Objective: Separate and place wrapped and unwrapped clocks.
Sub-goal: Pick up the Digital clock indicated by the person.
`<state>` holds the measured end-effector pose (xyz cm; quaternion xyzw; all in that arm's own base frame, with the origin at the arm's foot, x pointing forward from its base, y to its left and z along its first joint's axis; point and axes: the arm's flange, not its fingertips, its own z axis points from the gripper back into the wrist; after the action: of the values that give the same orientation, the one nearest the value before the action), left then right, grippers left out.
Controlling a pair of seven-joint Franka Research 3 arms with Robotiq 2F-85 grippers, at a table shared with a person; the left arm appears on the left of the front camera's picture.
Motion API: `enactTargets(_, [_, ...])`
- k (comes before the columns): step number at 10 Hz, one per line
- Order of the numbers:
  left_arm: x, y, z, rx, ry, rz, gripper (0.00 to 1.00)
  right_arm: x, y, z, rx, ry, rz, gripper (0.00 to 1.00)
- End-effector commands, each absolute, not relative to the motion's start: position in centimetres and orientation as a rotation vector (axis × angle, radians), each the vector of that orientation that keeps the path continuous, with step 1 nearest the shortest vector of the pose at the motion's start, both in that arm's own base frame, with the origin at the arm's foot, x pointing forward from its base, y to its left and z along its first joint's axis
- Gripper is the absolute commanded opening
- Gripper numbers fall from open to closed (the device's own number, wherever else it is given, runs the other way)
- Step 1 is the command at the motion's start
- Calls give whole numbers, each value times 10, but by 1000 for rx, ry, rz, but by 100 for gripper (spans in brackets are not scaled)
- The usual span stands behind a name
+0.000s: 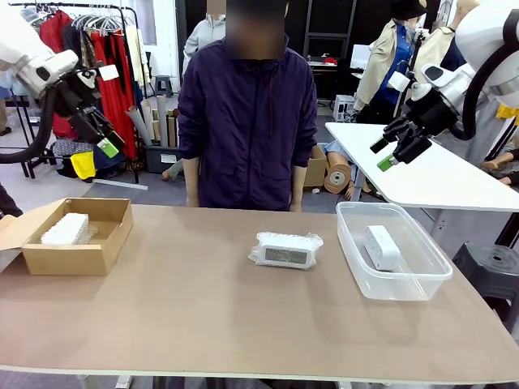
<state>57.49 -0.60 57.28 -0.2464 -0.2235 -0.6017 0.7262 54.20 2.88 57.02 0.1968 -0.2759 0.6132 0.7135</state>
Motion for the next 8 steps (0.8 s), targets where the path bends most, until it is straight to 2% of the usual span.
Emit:
enactTargets(1, [578,-4,570,-516,-475,-1305,100,543,29,573,438,-613,1363,100])
enactTargets(4, [576,-6,571,-541,-490,-1324,100,543,29,573,438,-613,1363,100])
enactTargets(5, [573,-10,562,-462,-580,-1430,100,543,29,573,438,-613,1363,100])
enactTargets(8, [574,-6,567,-458,-792,-1531,100,543,29,573,438,-613,1363,100])
